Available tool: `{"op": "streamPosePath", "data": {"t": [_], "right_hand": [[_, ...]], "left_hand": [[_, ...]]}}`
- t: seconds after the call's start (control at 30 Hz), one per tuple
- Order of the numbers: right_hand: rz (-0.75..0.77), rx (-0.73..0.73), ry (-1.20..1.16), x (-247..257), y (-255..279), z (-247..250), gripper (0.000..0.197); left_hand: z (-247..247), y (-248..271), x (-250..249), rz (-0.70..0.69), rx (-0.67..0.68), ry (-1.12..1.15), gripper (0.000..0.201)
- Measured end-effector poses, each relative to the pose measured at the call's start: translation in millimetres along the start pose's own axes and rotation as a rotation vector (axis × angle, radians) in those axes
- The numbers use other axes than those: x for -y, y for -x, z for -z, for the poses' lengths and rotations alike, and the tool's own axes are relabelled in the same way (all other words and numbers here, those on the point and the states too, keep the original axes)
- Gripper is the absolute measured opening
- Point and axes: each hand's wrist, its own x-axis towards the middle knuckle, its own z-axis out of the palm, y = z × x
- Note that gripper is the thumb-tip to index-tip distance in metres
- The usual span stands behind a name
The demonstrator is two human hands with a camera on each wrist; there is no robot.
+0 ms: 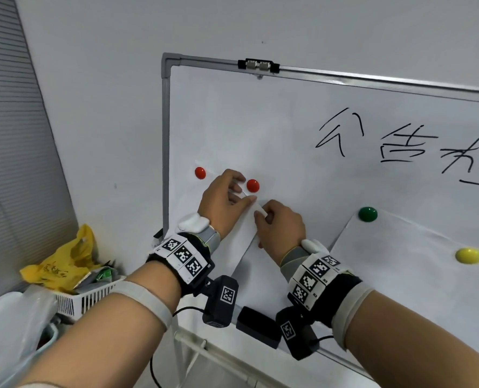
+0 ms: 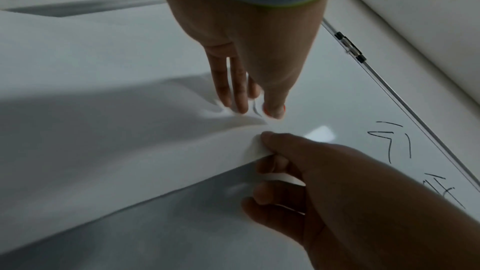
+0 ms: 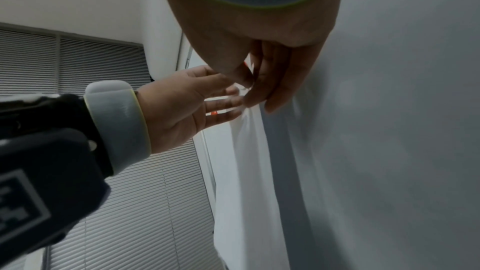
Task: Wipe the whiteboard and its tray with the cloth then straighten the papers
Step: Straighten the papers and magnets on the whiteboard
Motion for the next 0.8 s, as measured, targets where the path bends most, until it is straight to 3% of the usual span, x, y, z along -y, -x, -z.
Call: {"op": "streamPosePath", "data": {"t": [0.13,0.37,0.6,0.8], "right_hand": [[0.039,-0.038,0.063,3,-2,19,0.013],[0.055,-0.018,0.139,8,-7,28,0.015],[0.064,-0.038,0.203,12,-11,42,0.017],[0.102,-0.062,0.284,13,-14,49,0.020]], "left_hand": [[-10,-10,-7,-0.084,-0.083,-0.103,0.025],[-17,-19,-12,-0.068,-0.083,-0.142,0.020],[-9,-10,-12,0.044,-0.086,0.189,0.017],[-15,0,-2,0.077,0.017,0.182,0.015]]}}
